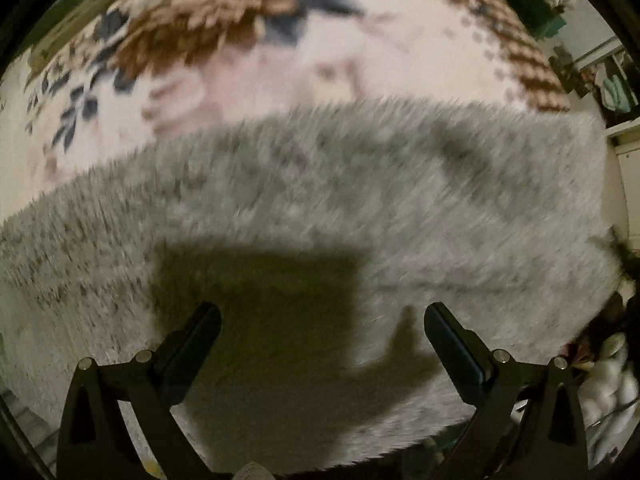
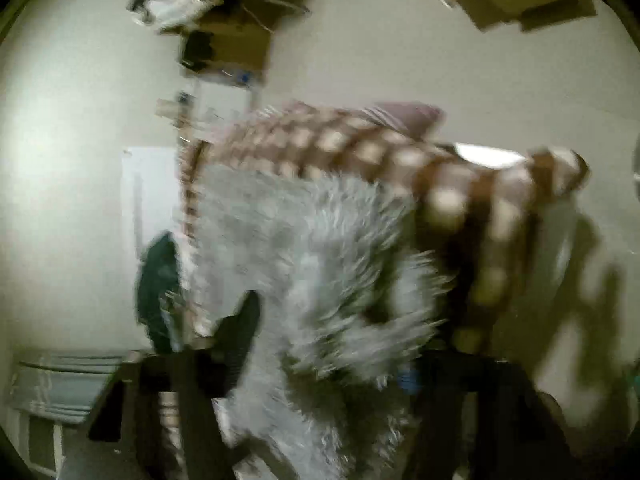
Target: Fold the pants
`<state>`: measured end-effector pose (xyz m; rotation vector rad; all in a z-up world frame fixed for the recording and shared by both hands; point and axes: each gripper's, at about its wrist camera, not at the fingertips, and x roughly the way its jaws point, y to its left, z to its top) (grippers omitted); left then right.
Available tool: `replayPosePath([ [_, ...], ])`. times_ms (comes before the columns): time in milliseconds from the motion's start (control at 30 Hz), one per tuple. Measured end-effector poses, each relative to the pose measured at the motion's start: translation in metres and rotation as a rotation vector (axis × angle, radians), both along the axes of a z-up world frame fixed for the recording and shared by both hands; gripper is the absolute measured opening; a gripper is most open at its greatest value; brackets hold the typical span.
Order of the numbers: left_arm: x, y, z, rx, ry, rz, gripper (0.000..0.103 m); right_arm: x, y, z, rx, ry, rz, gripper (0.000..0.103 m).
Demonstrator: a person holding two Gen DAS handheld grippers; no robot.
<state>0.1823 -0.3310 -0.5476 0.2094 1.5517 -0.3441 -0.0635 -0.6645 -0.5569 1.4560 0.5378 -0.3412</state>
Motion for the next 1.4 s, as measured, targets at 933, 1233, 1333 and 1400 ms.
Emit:
replayPosePath([
  [933,0.02,0.129,0.076,-0.121,-0.131,0.187,0.103,0.092,0.103,0.144,-0.355,0.045,0.266,0.019],
  [1233,-0.014,0.314,0.109,-0.081,-0.166,0.498,0.103,0.162,0.339,0.145,-0.513,0.084,0.705,0.019],
  [1333,-0.019,0.353,0.088,-0.019,-0.152,0.579,0.103,0.174,0.425,0.103,-0.556,0.157,0.847,0.019],
  [1400,-0.03,0.38,0.078,0.003,-0.131,0.634,0.103,0.177,0.472,0.075,-0.602,0.223,0.931,0.019],
])
